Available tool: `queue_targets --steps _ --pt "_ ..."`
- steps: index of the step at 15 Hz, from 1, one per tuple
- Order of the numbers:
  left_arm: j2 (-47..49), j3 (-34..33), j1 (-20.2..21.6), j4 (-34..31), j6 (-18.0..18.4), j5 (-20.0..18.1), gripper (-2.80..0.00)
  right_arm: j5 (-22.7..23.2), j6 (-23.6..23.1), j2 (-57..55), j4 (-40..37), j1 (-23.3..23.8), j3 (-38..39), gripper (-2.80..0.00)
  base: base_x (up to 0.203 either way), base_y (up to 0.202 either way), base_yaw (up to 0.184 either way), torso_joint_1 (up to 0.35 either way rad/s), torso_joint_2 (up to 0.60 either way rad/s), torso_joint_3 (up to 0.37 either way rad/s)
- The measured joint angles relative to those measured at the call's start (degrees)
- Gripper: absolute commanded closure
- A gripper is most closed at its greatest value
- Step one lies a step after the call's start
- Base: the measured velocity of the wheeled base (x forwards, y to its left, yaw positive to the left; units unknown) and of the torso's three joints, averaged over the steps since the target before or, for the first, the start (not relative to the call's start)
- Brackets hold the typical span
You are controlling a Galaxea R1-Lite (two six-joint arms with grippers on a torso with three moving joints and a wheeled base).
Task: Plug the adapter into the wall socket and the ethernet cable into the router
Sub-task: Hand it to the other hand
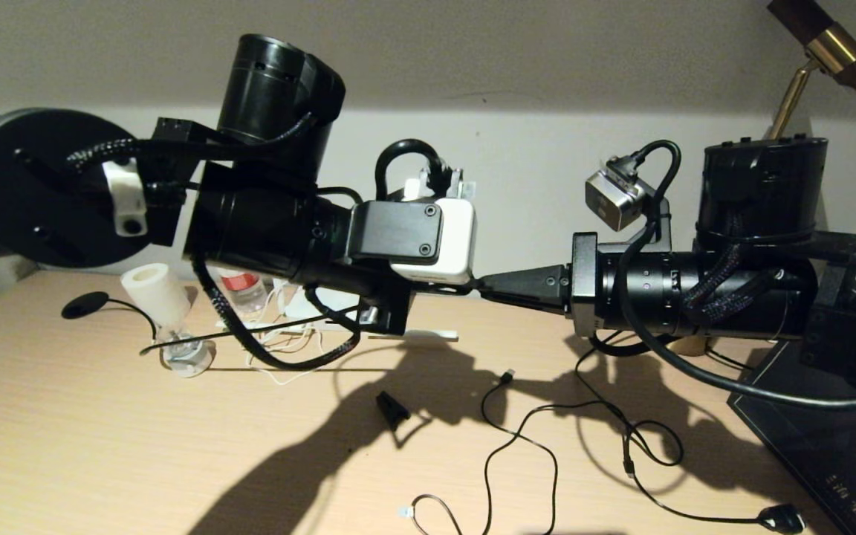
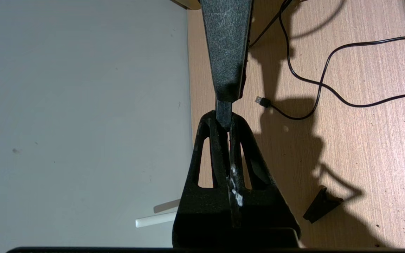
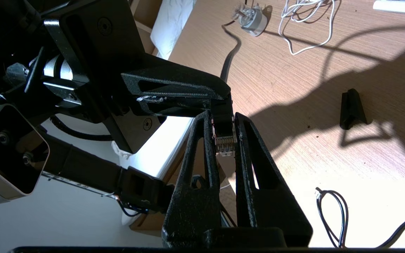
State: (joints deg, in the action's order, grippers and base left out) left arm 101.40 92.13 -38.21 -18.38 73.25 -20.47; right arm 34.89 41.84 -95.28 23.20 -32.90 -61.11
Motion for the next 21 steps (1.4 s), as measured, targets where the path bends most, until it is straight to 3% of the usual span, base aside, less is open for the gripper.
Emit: queue_targets --steps 7,8,12,16,21 --pt "-0.11 -0.87 -0.02 0.19 -0.32 -0.04 0.0 -0.02 0.45 0.18 -0.11 -0.44 0.1 0.0 0.0 0.0 0.0 0.0 0.0 0.0" --pt "-0.22 -0.99 -0.02 0.14 -0.33 -0.01 -2.8 0.0 0.5 0.18 -0.09 -0.45 0.11 0.0 0.0 0.0 0.0 0.0 0.0 0.0" --pt "-0.22 -0.96 -0.02 1.12 -0.66 -0.34 -2.8 0.09 1.15 0.33 0.17 -0.41 0.11 0.0 0.0 0.0 0.0 0.0 0.0 0.0" --pt "-0.96 -3.63 0.48 10.75 -0.85 -3.1 -2.8 -0.38 5.62 0.65 0.06 -0.2 -0.39 0.0 0.0 0.0 0.0 0.0 0.0 0.0" --pt "-5.77 -12.97 2.08 23.11 -0.6 -9.05 -2.8 0.7 18.66 1.65 -0.55 1.24 -6.89 0.0 0.0 0.0 0.0 0.0 0.0 0.0"
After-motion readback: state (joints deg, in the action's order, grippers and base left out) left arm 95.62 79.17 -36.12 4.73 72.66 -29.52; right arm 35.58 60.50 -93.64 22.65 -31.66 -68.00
